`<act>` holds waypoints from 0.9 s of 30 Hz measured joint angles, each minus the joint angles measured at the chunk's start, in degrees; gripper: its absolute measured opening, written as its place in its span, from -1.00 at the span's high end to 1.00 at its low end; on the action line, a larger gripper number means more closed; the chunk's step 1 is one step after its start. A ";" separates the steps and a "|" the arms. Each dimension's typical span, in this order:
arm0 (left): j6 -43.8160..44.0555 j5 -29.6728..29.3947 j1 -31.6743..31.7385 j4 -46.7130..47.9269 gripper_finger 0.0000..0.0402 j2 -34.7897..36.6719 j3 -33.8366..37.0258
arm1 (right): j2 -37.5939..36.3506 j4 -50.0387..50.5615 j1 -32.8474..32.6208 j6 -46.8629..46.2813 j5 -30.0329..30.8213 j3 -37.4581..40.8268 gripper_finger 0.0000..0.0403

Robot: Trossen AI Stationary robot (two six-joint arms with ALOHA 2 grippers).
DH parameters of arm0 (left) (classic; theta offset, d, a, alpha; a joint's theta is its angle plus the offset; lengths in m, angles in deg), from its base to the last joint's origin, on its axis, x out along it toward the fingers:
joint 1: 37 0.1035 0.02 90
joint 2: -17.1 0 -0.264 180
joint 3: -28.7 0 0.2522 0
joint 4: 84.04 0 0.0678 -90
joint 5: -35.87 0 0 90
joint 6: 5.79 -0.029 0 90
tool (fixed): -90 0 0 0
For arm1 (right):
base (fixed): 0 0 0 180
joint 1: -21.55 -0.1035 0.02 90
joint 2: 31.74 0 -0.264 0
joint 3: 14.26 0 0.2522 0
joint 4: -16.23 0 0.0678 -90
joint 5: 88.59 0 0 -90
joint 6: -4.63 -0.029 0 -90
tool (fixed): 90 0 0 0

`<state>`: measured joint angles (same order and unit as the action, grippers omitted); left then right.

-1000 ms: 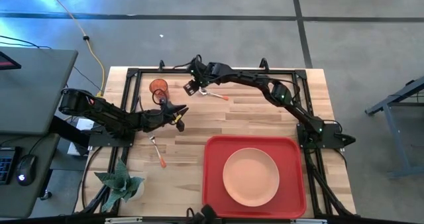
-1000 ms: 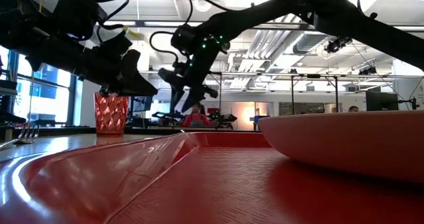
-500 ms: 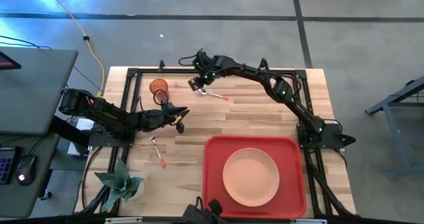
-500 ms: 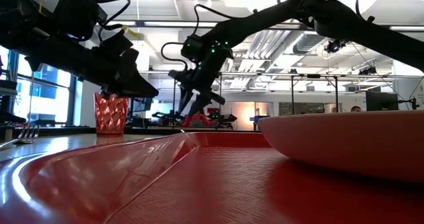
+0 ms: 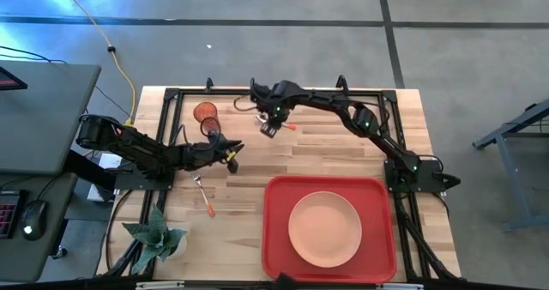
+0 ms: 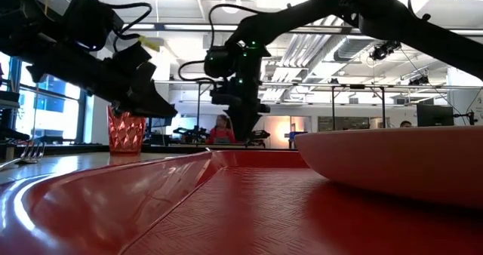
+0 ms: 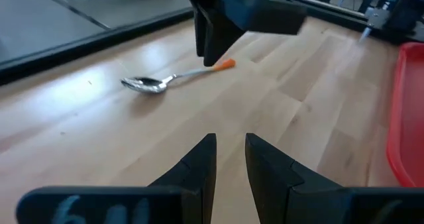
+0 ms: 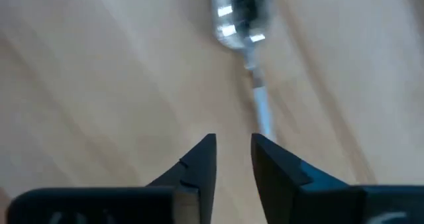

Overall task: Pick and place plate/cup/fork/spoon on tray
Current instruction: Put the orange spoon on the red tray to the left of the orange plate

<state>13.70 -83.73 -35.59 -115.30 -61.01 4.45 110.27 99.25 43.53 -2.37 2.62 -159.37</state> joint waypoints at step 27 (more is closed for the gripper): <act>14.44 -3.69 -10.22 8.23 0.62 0.00 0.04 | -24.98 -83.71 -15.74 -5.75 6.77 54.80 0.99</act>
<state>28.14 -87.41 -45.80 -107.07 -61.02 4.50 85.30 15.54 27.80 -8.12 9.39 -104.56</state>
